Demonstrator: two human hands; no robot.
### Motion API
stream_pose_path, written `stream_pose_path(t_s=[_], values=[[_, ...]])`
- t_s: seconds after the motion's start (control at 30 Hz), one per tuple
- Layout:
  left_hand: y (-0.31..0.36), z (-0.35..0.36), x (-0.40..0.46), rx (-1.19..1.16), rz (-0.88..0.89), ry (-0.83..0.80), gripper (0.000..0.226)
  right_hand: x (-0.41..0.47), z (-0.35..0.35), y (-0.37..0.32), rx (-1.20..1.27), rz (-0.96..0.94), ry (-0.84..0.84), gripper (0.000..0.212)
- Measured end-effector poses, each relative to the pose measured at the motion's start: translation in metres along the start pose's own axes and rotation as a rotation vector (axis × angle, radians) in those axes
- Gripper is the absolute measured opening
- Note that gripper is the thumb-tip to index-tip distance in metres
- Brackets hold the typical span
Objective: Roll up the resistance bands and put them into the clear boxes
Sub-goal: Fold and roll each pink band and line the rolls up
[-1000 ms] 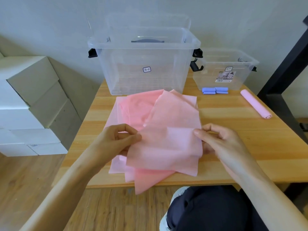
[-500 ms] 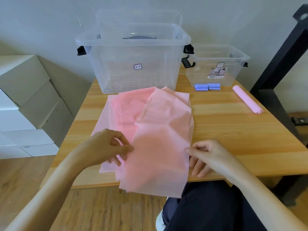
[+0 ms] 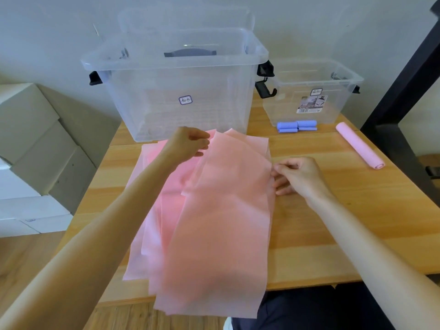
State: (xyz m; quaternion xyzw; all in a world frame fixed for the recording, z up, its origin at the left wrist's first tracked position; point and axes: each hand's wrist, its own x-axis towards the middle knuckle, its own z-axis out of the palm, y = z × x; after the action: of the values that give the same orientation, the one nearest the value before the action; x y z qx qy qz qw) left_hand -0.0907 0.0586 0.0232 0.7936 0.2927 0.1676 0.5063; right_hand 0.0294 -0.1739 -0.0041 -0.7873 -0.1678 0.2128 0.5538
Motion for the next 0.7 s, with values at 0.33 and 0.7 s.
stream_pose_path(t_s=[0.33, 0.7], values=[[-0.007, 0.028, 0.033, 0.124, -0.049, 0.044, 0.009, 0.042, 0.001, -0.007, -0.033, 0.103, -0.057, 0.02], [-0.006, 0.029, 0.036, 0.071, -0.119, 0.008, 0.015, 0.035, 0.004, -0.003, -0.102, -0.025, 0.019, 0.011]])
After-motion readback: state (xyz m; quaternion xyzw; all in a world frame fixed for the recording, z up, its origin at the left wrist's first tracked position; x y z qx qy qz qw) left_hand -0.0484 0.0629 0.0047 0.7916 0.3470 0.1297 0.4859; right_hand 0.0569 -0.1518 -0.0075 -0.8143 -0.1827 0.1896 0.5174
